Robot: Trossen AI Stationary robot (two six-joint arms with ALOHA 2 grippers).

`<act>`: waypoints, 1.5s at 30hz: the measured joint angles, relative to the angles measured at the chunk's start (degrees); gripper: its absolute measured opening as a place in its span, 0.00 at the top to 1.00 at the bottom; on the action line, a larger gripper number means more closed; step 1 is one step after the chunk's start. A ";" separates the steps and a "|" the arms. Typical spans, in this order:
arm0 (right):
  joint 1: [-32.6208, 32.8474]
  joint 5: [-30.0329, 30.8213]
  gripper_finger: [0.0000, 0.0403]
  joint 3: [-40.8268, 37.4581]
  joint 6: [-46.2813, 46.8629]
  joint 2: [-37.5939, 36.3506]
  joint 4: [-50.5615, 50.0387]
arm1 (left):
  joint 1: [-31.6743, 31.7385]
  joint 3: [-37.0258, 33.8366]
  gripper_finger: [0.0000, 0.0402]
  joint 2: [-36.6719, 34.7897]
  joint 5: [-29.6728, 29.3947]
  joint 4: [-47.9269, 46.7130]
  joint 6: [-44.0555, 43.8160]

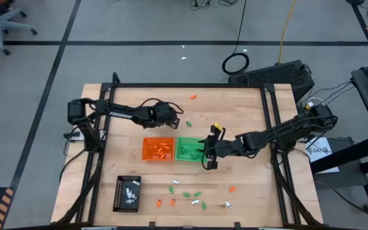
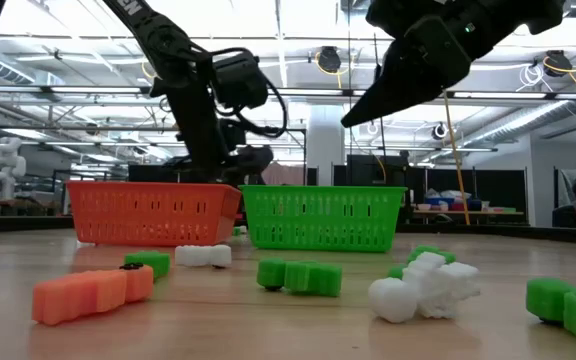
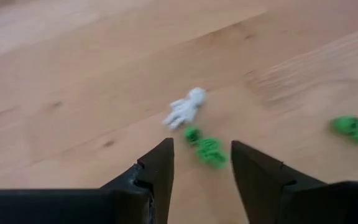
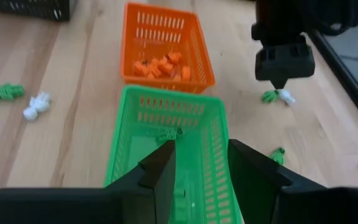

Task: Sort Halloween decoration
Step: Put the green skeleton toy into the green bin

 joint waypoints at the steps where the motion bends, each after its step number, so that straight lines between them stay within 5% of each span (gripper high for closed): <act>1: -0.02 0.00 0.68 0.00 -0.30 0.00 0.63 | 0.02 0.00 0.61 0.67 -0.67 0.64 -0.03; 17: -0.01 -0.03 0.68 0.00 -0.97 0.00 3.23 | -0.53 0.18 0.61 7.42 -0.52 5.78 2.70; 26: 0.02 -0.07 0.68 0.00 -1.30 0.00 3.19 | -0.48 0.14 0.61 -0.27 0.40 5.39 9.66; 40: 0.04 -0.11 0.68 -0.36 -1.91 -0.02 1.39 | 0.00 0.07 0.62 -2.53 9.91 6.89 58.86; 45: 0.04 -0.12 0.68 -2.06 -0.46 0.00 1.47 | 2.61 0.10 0.66 -1.73 15.99 6.64 67.83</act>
